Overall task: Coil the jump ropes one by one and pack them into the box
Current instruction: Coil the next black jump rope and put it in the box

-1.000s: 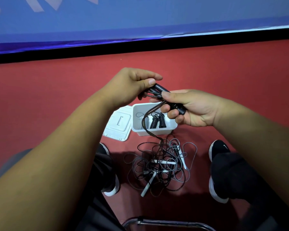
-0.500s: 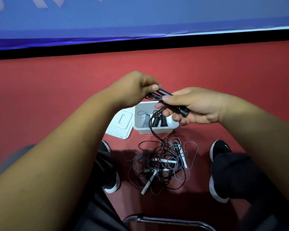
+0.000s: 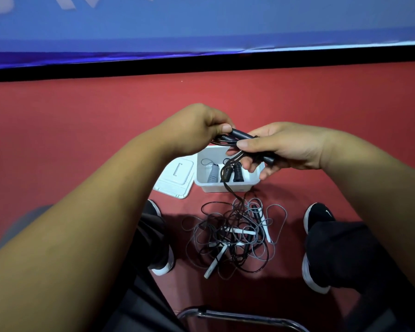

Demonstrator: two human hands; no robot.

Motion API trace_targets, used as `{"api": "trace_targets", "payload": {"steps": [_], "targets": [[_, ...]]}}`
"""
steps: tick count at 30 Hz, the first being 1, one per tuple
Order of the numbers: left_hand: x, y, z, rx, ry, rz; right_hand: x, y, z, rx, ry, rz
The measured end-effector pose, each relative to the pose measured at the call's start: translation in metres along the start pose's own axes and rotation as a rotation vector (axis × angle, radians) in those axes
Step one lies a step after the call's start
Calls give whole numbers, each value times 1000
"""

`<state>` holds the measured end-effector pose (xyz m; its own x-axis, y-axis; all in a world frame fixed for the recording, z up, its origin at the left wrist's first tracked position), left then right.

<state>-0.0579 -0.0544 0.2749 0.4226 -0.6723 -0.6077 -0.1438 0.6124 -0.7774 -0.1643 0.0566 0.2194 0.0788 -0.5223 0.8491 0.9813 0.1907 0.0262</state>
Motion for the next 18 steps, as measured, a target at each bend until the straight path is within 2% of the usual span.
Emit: {"api": "trace_targets", "payload": {"steps": [7, 14, 16, 18], "targets": [[3, 1, -2, -31, -28, 17, -3, 1, -3, -64, 43, -76], [2, -3, -3, -21, -25, 68, -5, 6, -4, -12, 14, -156], [4, -8, -1, -37, -35, 131, -1, 6, -3, -17, -7, -166], [11, -14, -1, -107, -66, 324, 6, 2, 0, -41, -38, -181]]}}
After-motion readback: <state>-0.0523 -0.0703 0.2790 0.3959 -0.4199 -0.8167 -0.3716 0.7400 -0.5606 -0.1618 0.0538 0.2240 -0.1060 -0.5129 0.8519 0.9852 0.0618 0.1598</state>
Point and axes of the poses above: each hand's wrist, its own z-axis away from the middle knuckle, its own y-axis out of the palm, x = y × z, the point moved 8 cm from there along -z, towards the middle knuckle, and after that the axes turned 3 degrees about x, right-handed, at the moved point
